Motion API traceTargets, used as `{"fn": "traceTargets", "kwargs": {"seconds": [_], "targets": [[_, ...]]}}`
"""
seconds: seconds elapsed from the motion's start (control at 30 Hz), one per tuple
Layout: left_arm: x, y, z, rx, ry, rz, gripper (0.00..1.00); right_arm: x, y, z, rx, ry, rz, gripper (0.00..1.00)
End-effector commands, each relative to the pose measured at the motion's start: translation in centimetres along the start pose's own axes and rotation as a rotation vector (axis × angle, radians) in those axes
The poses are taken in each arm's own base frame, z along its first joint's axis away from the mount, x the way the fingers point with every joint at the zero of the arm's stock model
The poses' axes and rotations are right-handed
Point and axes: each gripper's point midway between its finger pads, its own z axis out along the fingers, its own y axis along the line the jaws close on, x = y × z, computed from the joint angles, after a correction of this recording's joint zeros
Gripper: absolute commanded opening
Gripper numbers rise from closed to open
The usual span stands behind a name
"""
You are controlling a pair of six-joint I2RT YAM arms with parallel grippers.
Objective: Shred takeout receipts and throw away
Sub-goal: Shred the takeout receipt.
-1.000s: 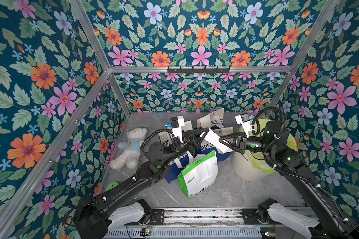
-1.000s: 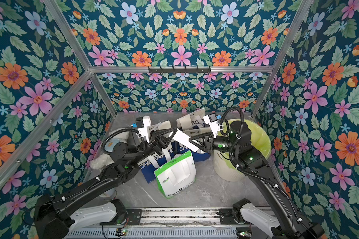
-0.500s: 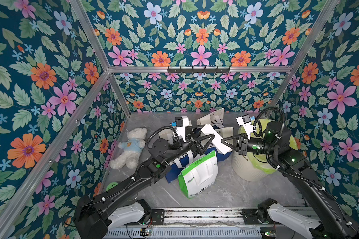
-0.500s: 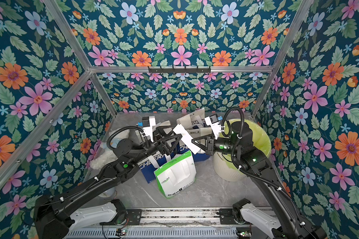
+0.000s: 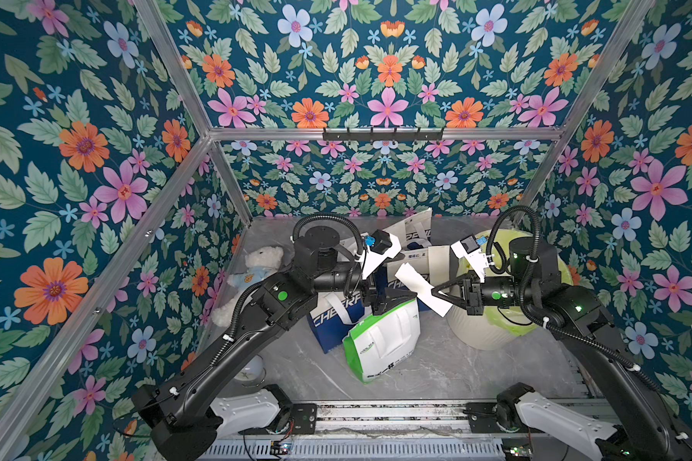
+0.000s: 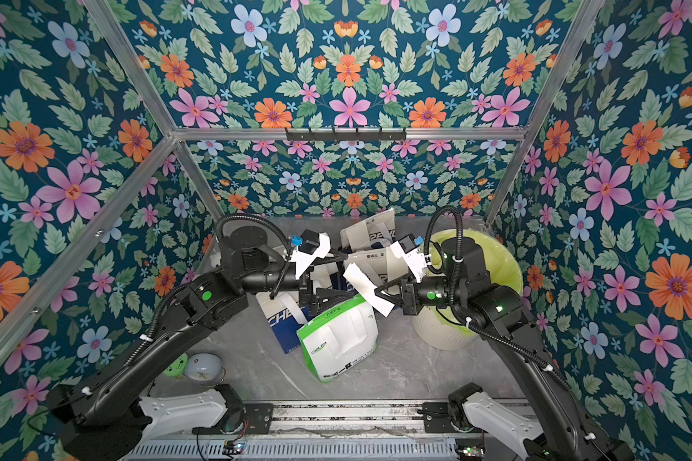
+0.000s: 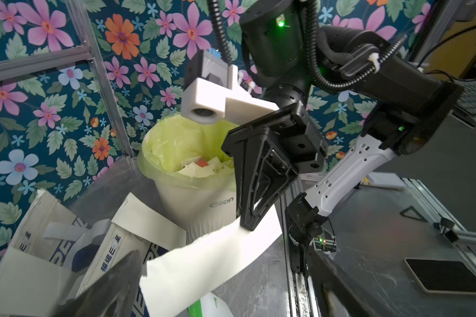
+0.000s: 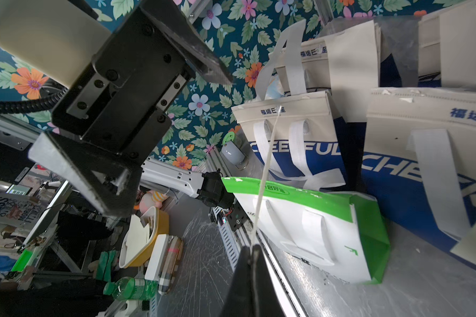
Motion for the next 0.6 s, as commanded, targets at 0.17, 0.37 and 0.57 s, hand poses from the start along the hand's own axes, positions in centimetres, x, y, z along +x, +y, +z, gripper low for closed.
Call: {"fn": "traceTargets", "kwargs": {"seconds": [0.17, 0.37, 0.57], "targets": [[0.9, -1.2, 2.3, 0.199, 0.046, -0.025, 0.83, 0.2, 2.2, 0.1, -0.110, 0.005, -0.045, 0.00], [0.6, -0.4, 3.4, 0.216, 0.016, -0.089, 0.69, 0.6, 2.5, 0.2, -0.121, 0.020, -0.054, 0.00], [0.7, -0.9, 3.4, 0.248, 0.013, -0.120, 0.48, 0.4, 2.3, 0.0, -0.095, 0.001, -0.069, 0.00]]}}
